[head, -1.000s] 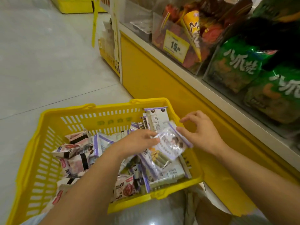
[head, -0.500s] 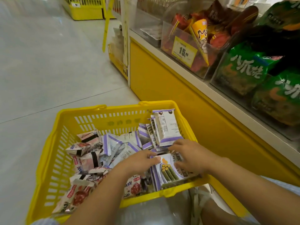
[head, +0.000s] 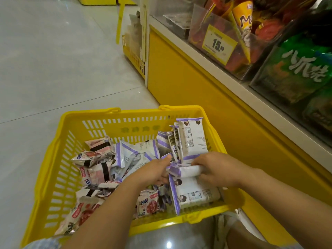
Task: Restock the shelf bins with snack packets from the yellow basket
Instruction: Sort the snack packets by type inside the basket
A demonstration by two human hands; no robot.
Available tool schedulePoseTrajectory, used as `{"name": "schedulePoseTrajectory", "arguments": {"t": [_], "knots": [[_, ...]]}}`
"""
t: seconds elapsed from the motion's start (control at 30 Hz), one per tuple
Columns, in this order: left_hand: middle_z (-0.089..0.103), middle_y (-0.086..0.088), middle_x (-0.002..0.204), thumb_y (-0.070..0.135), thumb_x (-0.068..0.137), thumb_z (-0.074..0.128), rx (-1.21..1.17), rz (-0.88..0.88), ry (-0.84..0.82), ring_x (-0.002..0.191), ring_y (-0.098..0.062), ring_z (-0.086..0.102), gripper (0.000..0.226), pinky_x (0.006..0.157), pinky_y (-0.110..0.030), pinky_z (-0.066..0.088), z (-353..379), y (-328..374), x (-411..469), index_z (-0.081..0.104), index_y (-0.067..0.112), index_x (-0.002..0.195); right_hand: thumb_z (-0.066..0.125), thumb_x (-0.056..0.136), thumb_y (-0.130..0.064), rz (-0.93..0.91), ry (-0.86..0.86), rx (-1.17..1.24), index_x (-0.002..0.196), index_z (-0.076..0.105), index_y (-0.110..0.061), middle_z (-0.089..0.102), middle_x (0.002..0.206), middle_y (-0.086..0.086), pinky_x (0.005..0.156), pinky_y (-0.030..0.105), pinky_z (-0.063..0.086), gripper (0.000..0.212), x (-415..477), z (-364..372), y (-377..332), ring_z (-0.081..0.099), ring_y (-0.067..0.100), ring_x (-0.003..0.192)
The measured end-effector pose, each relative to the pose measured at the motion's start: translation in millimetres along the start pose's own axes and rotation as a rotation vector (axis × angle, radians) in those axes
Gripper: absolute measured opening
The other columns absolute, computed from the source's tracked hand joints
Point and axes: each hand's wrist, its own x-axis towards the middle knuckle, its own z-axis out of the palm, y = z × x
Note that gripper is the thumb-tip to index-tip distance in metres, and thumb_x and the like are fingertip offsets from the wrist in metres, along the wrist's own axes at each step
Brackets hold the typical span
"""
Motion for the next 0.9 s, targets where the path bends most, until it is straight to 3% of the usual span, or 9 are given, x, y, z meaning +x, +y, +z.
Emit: {"name": "schedulePoseTrajectory", "arguments": {"t": [0.13, 0.27, 0.33, 0.47, 0.53, 0.6, 0.67, 0.77, 0.9], "knots": [[0.054, 0.005, 0.111, 0.080, 0.082, 0.028, 0.076, -0.013, -0.001, 0.096, -0.010, 0.056, 0.059, 0.090, -0.031, 0.048, 7.2, -1.0, 3.6, 0.049, 0.037, 0.115, 0.050, 0.091, -0.026, 0.050, -0.051, -0.068, 0.119, 0.054, -0.031, 0.060, 0.122, 0.001, 0.075, 0.027, 0.039, 0.028, 11.6, -4.0, -2.2, 0.056, 0.022, 0.109], [0.042, 0.003, 0.146, 0.094, 0.062, 0.029, 0.070, -0.046, -0.020, 0.127, -0.020, 0.046, 0.098, 0.105, -0.039, 0.038, 8.7, -3.5, 2.5, 0.046, 0.033, 0.137, 0.049, 0.091, -0.016, 0.097, -0.175, -0.021, 0.121, 0.051, -0.024, 0.057, 0.127, 0.004, 0.080, 0.030, 0.044, 0.031, 19.6, -10.5, -5.0, 0.055, 0.024, 0.113], [0.039, -0.001, 0.150, 0.097, 0.052, 0.029, 0.063, -0.072, -0.005, 0.132, -0.022, 0.042, 0.109, 0.109, -0.043, 0.035, 8.5, -2.8, 0.4, 0.046, 0.031, 0.138, 0.049, 0.091, -0.016, 0.112, -0.189, 0.010, 0.123, 0.050, -0.023, 0.055, 0.130, 0.004, 0.087, 0.034, 0.046, 0.033, 21.2, -12.2, -5.6, 0.053, 0.024, 0.116], [0.042, 0.004, 0.146, 0.082, 0.077, 0.034, -0.109, -0.045, -0.032, 0.130, -0.016, 0.042, 0.077, 0.112, -0.043, 0.032, 19.9, -0.8, 0.9, 0.050, 0.032, 0.133, 0.048, 0.094, -0.018, 0.117, -0.113, -0.090, 0.134, 0.042, -0.025, 0.045, 0.143, 0.006, 0.102, 0.041, 0.043, 0.040, 17.8, 6.1, -10.2, 0.045, 0.025, 0.127], [0.051, 0.015, 0.130, 0.084, 0.073, 0.039, -0.243, -0.011, -0.045, 0.117, -0.006, 0.047, 0.064, 0.111, -0.045, 0.032, 25.1, 0.7, -0.2, 0.055, 0.041, 0.119, 0.048, 0.096, -0.021, 0.090, 0.016, -0.188, 0.145, 0.028, -0.023, 0.019, 0.158, 0.007, 0.111, 0.042, 0.029, 0.053, 15.0, 17.8, -8.7, 0.025, 0.025, 0.142], [0.046, 0.021, 0.120, 0.091, 0.061, 0.043, -0.292, 0.020, -0.063, 0.116, -0.005, 0.043, 0.070, 0.111, -0.045, 0.030, 26.2, 1.7, -2.4, 0.051, 0.050, 0.117, 0.046, 0.098, -0.028, 0.094, 0.106, -0.207, 0.149, 0.021, -0.025, 0.005, 0.161, 0.006, 0.114, 0.042, 0.020, 0.057, 12.8, 22.8, -4.7, 0.016, 0.024, 0.145], [0.044, 0.020, 0.119, 0.092, 0.057, 0.048, -0.288, 0.035, -0.076, 0.115, -0.005, 0.042, 0.068, 0.110, -0.046, 0.031, 24.6, -0.4, -3.8, 0.047, 0.055, 0.113, 0.044, 0.098, -0.036, 0.094, 0.154, -0.226, 0.149, 0.021, -0.028, 0.014, 0.159, 0.003, 0.113, 0.040, 0.021, 0.057, 11.2, 24.2, -0.5, 0.022, 0.023, 0.143], [0.049, 0.015, 0.121, 0.077, 0.071, 0.056, -0.343, 0.029, -0.093, 0.117, -0.015, 0.046, 0.051, 0.103, -0.046, 0.037, 15.4, -4.2, -0.6, 0.049, 0.051, 0.115, 0.046, 0.096, -0.037, 0.076, 0.252, -0.303, 0.140, 0.036, -0.029, 0.041, 0.142, -0.003, 0.102, 0.036, 0.031, 0.046, 11.9, 24.0, -1.3, 0.039, 0.020, 0.128], [0.048, 0.011, 0.123, 0.052, 0.091, 0.053, -0.060, 0.081, 0.000, 0.106, -0.013, 0.051, 0.044, 0.081, -0.030, 0.045, 10.6, -1.8, 1.4, 0.045, 0.038, 0.132, 0.049, 0.094, -0.033, 0.064, 0.075, -0.177, 0.117, 0.053, -0.028, 0.061, 0.118, -0.003, 0.081, 0.032, 0.048, 0.025, 15.3, 18.5, -8.1, 0.057, 0.019, 0.103]]}}
